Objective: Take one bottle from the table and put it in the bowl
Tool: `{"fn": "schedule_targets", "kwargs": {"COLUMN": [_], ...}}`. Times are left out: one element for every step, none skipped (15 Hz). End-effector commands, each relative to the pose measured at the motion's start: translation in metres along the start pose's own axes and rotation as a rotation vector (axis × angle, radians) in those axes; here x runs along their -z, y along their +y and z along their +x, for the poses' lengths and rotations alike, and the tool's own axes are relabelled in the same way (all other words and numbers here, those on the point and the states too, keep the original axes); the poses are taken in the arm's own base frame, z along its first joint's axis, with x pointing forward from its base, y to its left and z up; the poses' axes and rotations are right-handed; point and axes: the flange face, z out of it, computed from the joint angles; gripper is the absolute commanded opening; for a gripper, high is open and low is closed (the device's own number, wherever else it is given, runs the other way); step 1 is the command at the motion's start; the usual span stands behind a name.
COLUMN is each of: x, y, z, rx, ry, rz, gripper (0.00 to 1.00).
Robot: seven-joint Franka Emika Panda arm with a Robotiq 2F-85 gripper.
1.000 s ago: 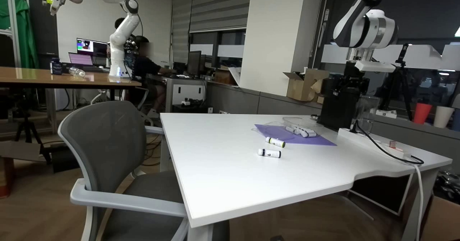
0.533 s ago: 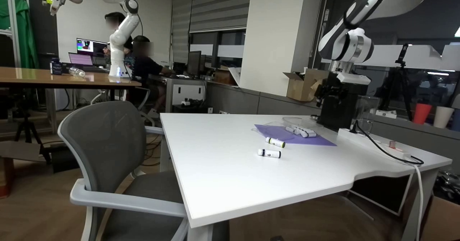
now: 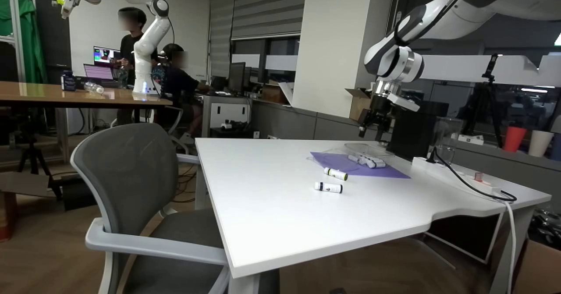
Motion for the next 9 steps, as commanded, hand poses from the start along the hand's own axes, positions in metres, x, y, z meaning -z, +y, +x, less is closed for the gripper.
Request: {"fn": "schedule_targets", "kwargs": {"x": [-0.012, -0.018, -0.023, -0.028, -0.033, -0.039, -0.046, -0.054, -0.061], "y": [-0.033, -0.047, -0.058, -0.070, -0.080, -0.090, -0.099, -0.108, -0.116], "z": [0.013, 0.014, 0.016, 0.017, 0.018, 0.018, 0.018, 0.017, 0.015], "rx": [0.113, 0.148, 0.181, 0.218, 0.249, 0.278, 0.302, 0.325, 0.344], "ry": [-0.065, -0.085, -0.101, -0.115, -0.123, -0.130, -0.140, -0.152, -0.161], "rz": [0.045, 0.052, 0.060, 0.057, 0.050, 0.040, 0.032, 0.024, 0.013], "gripper": [1.00, 1.00, 1.00, 1.00, 1.00, 1.00, 1.00, 1.00, 1.00]}}
